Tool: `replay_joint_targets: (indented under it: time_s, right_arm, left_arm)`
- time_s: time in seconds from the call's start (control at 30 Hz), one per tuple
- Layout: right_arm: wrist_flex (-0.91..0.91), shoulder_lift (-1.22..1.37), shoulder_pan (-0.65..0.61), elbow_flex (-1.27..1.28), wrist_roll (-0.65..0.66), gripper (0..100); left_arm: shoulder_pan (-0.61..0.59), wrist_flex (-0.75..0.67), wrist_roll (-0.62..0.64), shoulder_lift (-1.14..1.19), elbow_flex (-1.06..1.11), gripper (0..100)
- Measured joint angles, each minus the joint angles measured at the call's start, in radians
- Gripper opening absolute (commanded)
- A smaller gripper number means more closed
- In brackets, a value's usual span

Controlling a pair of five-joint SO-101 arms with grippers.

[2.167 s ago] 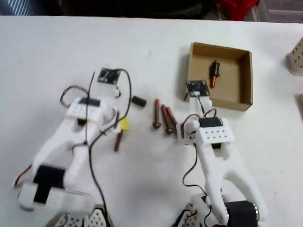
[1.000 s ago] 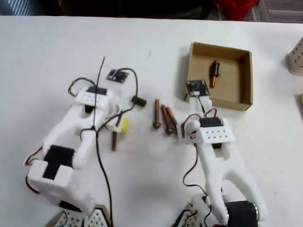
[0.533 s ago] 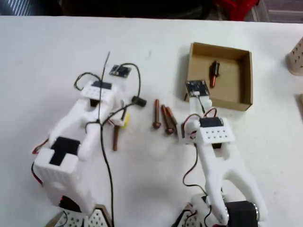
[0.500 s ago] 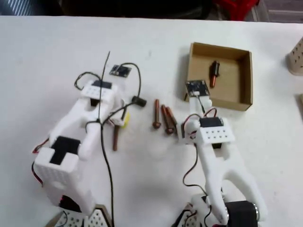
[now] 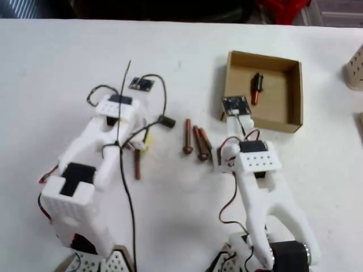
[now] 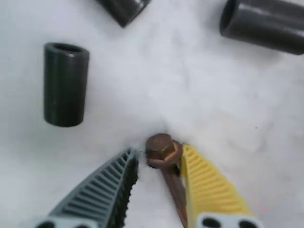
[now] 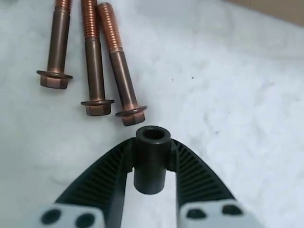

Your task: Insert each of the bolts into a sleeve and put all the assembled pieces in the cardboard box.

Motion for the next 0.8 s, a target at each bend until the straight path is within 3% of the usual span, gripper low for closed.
replay_joint_targets:
  time_s: [0.37, 0.7, 0.8]
  right_arm:
    - [0.0, 0.0, 0.002, 0.0, 0.0, 2.1]
    - [0.0, 0.0, 0.002, 0.0, 0.0, 2.1]
    - [0.0, 0.0, 0.002, 0.0, 0.0, 2.1]
  left_arm:
    - [-0.002, -0.008, 0.02, -0.035, 0.043, 22]
    - [0.005, -0.005, 0.256, -0.04, 0.074, 21]
    - [0.009, -0.005, 0.302, -0.04, 0.075, 11]
